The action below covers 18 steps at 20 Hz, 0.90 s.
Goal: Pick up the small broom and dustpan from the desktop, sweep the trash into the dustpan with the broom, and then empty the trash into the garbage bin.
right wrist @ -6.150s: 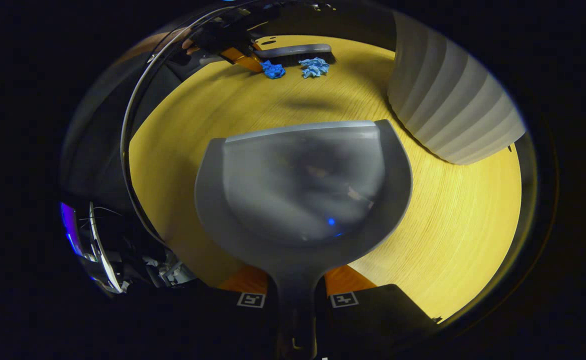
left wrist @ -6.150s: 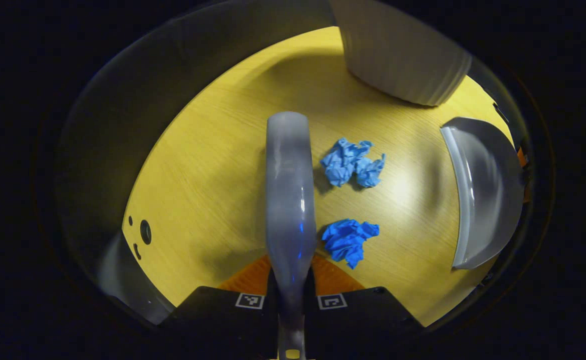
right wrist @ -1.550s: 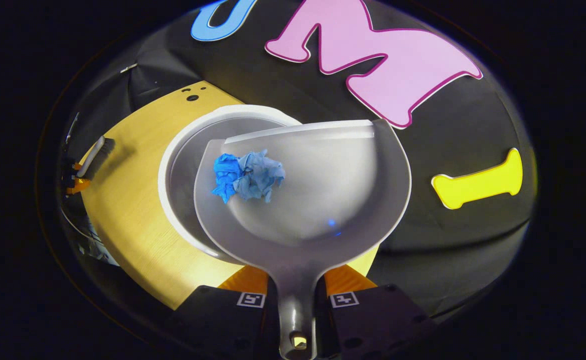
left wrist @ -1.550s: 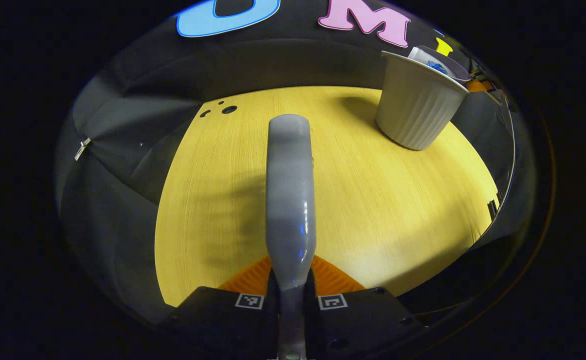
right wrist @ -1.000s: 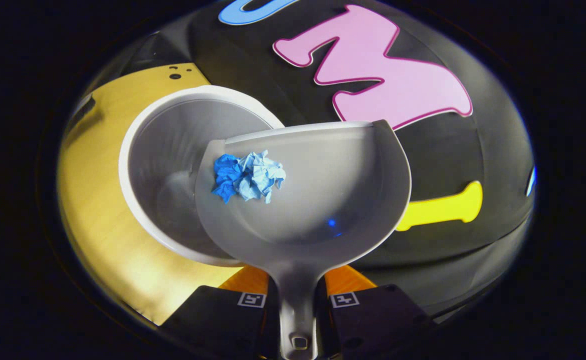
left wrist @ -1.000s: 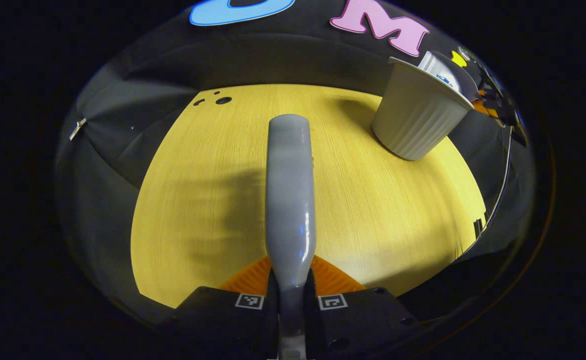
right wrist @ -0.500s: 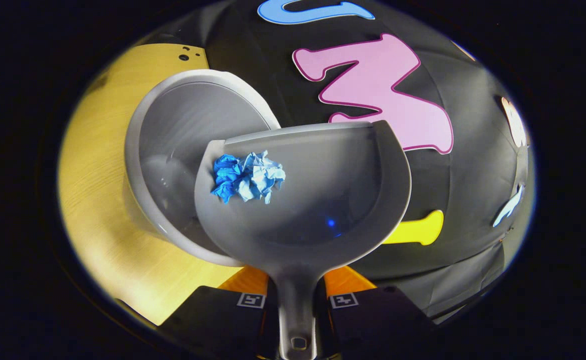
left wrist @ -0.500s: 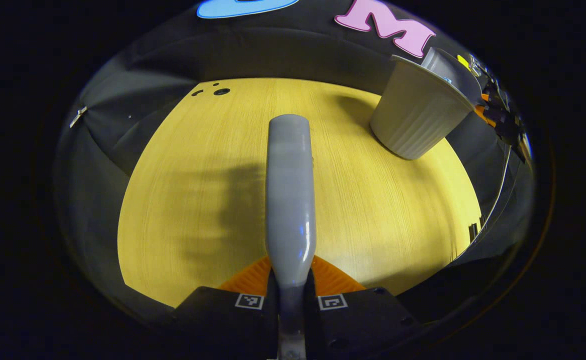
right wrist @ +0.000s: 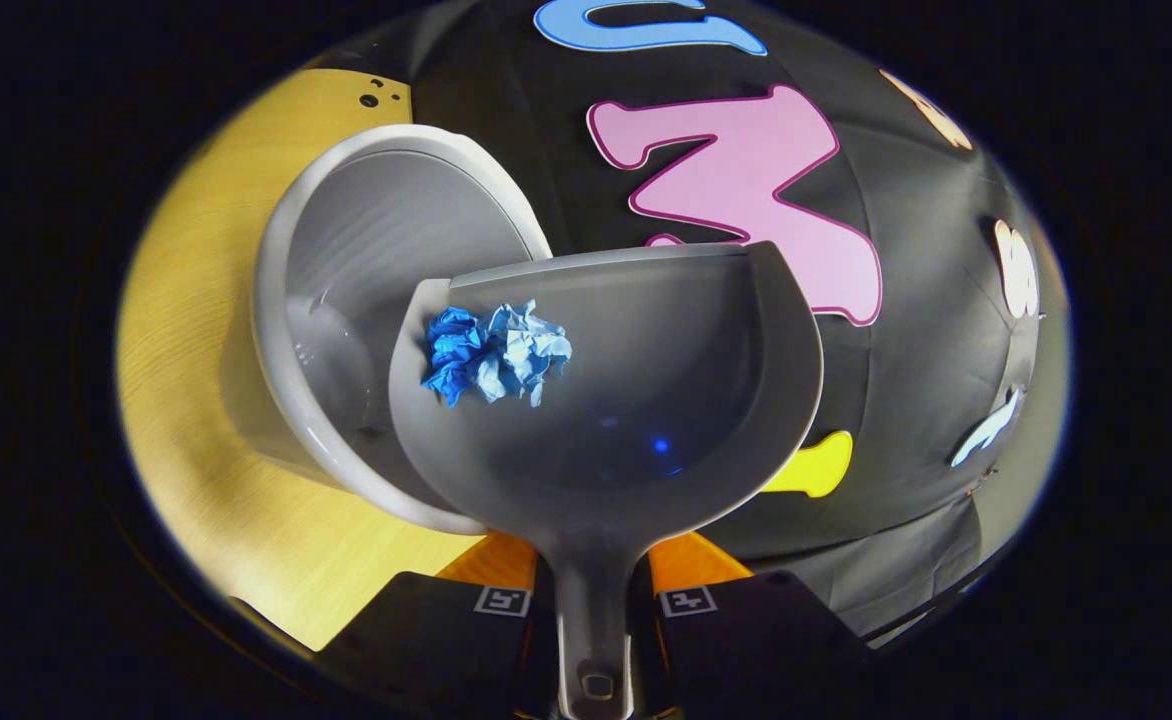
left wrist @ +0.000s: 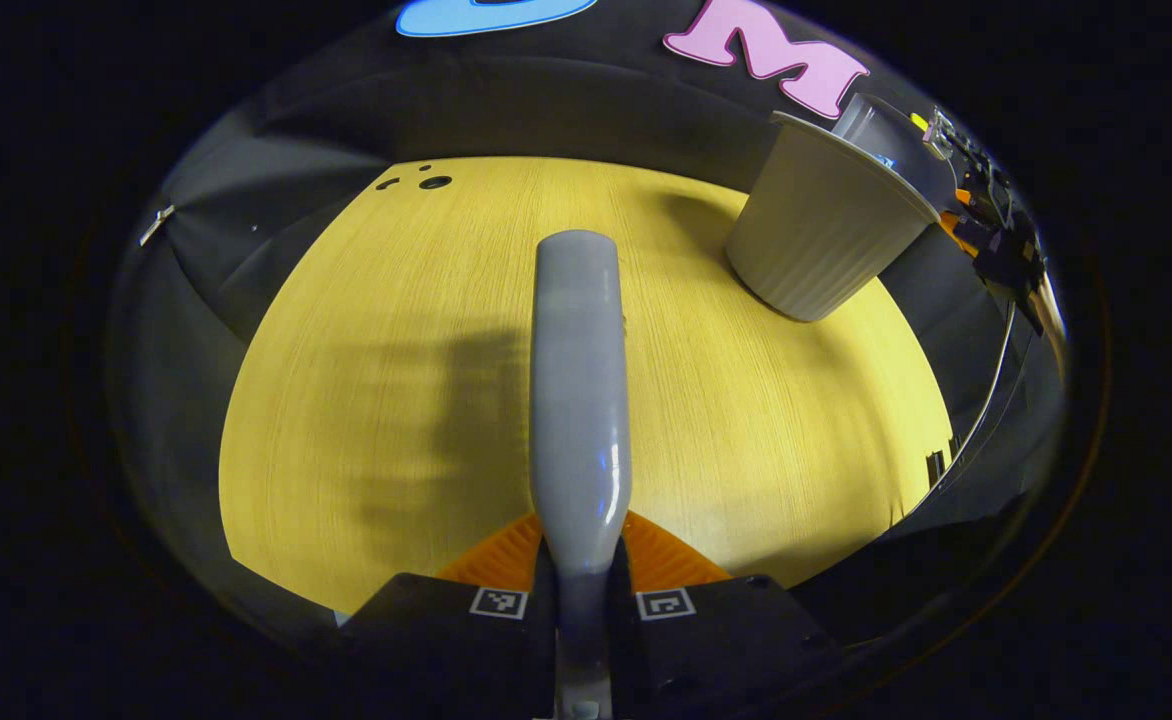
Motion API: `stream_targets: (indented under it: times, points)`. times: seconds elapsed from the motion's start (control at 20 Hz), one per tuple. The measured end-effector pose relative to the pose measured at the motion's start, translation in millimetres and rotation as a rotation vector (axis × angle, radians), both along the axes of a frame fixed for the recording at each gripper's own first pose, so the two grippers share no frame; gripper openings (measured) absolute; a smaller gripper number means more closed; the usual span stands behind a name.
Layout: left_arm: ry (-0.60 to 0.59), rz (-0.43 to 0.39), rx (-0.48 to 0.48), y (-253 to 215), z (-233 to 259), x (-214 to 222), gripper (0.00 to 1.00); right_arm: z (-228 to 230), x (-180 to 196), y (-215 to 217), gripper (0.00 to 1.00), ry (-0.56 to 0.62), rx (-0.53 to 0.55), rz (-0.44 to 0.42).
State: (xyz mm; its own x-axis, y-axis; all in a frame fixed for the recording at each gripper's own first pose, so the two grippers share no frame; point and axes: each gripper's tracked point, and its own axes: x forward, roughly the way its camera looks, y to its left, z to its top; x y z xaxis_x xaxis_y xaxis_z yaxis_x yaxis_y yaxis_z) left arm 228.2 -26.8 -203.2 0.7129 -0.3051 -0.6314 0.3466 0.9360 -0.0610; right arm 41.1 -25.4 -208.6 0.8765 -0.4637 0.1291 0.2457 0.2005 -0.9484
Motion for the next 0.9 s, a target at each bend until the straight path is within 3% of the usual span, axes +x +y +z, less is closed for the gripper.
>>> stream_targets:
  times: [0.3, 0.45, 0.7, 0.9]
  points:
    - [-0.015, -0.008, -0.023, -8.6, 4.3, -4.9, 0.25, 6.6, -3.8, 6.7, 0.31, -0.038, -0.154, -0.015]
    - [-0.012, -0.010, -0.026, -9.4, 3.9, -5.4, 0.25, 6.5, -5.4, 8.1, 0.32, -0.044, -0.181, -0.024]
    - [-0.009, -0.004, -0.025, -9.3, 3.4, -6.6, 0.25, 5.0, -4.3, 7.5, 0.32, -0.038, -0.129, -0.018]
    - [-0.019, 0.013, -0.025, -7.7, 6.6, -6.3, 0.25, 0.0, -2.6, 2.3, 0.32, -0.031, 0.013, -0.003]
